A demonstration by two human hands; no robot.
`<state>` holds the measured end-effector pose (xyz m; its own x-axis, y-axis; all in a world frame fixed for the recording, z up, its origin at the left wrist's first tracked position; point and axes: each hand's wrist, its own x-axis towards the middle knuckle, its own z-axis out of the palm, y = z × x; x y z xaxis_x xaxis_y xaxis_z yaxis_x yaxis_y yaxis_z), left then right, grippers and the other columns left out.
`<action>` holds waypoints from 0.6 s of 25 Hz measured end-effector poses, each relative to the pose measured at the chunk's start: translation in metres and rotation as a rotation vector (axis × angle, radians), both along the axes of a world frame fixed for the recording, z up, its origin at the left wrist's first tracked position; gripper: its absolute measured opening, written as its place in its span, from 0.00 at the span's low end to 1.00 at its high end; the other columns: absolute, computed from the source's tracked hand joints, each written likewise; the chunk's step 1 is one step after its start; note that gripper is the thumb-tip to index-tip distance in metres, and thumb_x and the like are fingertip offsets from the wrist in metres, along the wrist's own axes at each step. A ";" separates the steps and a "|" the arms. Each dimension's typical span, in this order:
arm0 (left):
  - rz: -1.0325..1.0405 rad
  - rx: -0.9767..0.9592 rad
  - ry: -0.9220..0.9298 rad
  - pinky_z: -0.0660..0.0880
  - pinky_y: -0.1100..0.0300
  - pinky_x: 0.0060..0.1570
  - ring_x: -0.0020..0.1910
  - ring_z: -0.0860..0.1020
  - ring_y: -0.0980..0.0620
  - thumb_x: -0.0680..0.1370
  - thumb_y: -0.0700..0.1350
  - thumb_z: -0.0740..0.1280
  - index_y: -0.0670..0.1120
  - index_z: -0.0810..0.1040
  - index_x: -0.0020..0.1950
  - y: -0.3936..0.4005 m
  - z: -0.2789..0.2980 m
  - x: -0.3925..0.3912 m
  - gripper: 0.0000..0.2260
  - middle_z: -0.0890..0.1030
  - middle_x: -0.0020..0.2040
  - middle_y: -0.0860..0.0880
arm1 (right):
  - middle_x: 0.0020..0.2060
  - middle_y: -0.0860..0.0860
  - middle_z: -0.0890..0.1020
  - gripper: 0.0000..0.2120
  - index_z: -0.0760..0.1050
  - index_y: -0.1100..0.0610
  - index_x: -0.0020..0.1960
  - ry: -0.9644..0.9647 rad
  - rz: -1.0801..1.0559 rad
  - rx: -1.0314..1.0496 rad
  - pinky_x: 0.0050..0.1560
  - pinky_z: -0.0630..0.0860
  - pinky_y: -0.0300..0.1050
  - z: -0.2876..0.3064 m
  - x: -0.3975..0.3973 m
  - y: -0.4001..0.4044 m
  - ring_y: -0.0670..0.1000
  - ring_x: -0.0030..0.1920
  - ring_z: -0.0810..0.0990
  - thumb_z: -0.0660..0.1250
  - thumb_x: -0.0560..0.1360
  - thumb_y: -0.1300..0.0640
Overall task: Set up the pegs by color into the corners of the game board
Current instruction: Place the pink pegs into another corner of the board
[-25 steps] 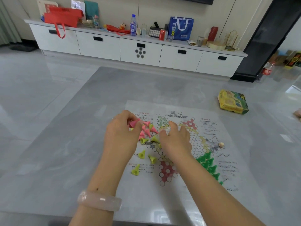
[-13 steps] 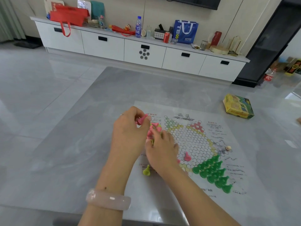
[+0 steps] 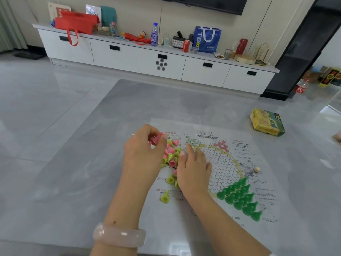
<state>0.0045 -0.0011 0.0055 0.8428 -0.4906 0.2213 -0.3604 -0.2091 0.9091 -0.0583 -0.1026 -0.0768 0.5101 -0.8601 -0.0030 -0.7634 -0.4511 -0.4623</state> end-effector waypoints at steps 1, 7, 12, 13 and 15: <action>0.007 -0.005 0.001 0.64 0.80 0.35 0.35 0.70 0.67 0.76 0.45 0.65 0.54 0.70 0.35 0.002 0.001 0.002 0.11 0.73 0.35 0.57 | 0.74 0.54 0.55 0.22 0.51 0.49 0.74 -0.029 0.059 -0.021 0.73 0.43 0.56 -0.001 0.008 -0.003 0.52 0.75 0.49 0.43 0.80 0.49; 0.031 -0.027 -0.004 0.64 0.80 0.35 0.33 0.69 0.71 0.74 0.44 0.66 0.53 0.71 0.35 0.003 0.001 0.013 0.10 0.73 0.34 0.56 | 0.71 0.49 0.63 0.21 0.59 0.52 0.71 -0.079 0.318 -0.011 0.73 0.45 0.53 0.001 0.054 0.003 0.48 0.73 0.57 0.44 0.80 0.53; 0.127 -0.031 0.018 0.64 0.80 0.35 0.36 0.70 0.61 0.73 0.41 0.67 0.55 0.71 0.35 0.009 0.001 0.022 0.11 0.74 0.36 0.57 | 0.62 0.41 0.68 0.19 0.65 0.50 0.68 -0.528 0.263 0.366 0.66 0.59 0.40 0.023 0.039 -0.005 0.40 0.63 0.64 0.46 0.80 0.50; 0.161 -0.048 0.028 0.64 0.80 0.34 0.37 0.71 0.61 0.73 0.41 0.67 0.55 0.72 0.35 0.012 0.000 0.026 0.11 0.74 0.36 0.58 | 0.60 0.41 0.70 0.17 0.67 0.52 0.67 -0.535 0.239 0.380 0.61 0.62 0.37 0.031 0.030 -0.015 0.40 0.59 0.66 0.49 0.80 0.52; 0.228 -0.086 0.070 0.65 0.77 0.36 0.37 0.71 0.60 0.74 0.42 0.67 0.56 0.72 0.35 0.016 -0.001 0.033 0.11 0.74 0.36 0.57 | 0.58 0.45 0.76 0.13 0.73 0.54 0.61 -0.410 0.278 0.230 0.53 0.66 0.32 0.041 0.011 -0.032 0.40 0.53 0.71 0.56 0.78 0.58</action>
